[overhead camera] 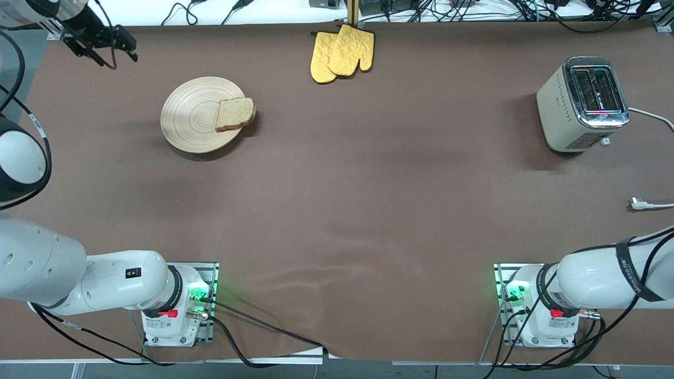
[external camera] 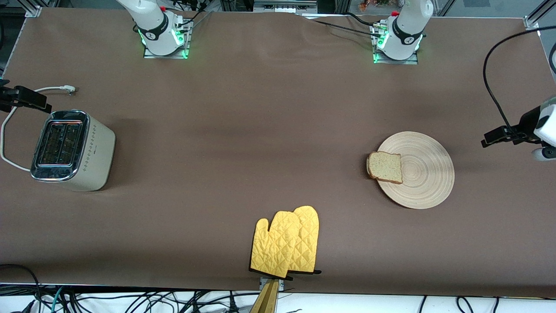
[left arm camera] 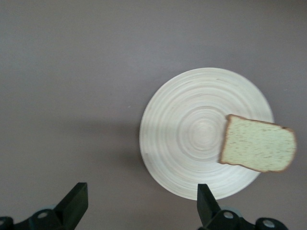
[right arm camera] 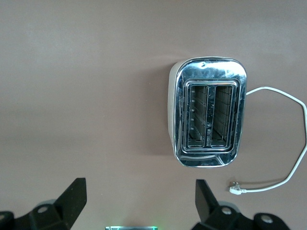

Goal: Move plate and put bread in toaster
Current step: 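Lower the left gripper beside the wooden plate's rim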

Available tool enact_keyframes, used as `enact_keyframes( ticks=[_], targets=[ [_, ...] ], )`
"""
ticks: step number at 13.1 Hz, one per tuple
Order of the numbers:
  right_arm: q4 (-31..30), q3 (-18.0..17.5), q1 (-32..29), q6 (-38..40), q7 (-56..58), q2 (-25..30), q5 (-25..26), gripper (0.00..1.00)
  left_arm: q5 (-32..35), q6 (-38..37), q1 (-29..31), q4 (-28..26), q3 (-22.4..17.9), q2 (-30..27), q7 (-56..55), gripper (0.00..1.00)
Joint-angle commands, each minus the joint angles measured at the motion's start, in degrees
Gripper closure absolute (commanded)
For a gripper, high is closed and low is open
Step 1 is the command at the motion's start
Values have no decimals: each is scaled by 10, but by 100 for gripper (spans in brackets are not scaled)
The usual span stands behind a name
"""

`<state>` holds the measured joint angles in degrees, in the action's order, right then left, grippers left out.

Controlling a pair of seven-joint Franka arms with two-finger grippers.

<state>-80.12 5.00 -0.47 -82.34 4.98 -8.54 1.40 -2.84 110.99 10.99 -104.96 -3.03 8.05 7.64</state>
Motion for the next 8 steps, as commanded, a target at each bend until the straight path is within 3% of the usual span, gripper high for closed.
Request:
enact_keyframes(
  ticks=[1, 5, 8],
  targets=[
    [9, 1, -1, 2, 2, -3, -5, 0, -65, 33, 55, 7, 5, 56, 126, 0],
    [9, 2, -1, 2, 2, -3, -5, 0, -188, 35, 124, 30, 5, 169, 343, 0],
    [9, 1, -1, 2, 2, -3, -6, 0, -221, 14, 161, 75, 11, 247, 429, 0]
  ],
)
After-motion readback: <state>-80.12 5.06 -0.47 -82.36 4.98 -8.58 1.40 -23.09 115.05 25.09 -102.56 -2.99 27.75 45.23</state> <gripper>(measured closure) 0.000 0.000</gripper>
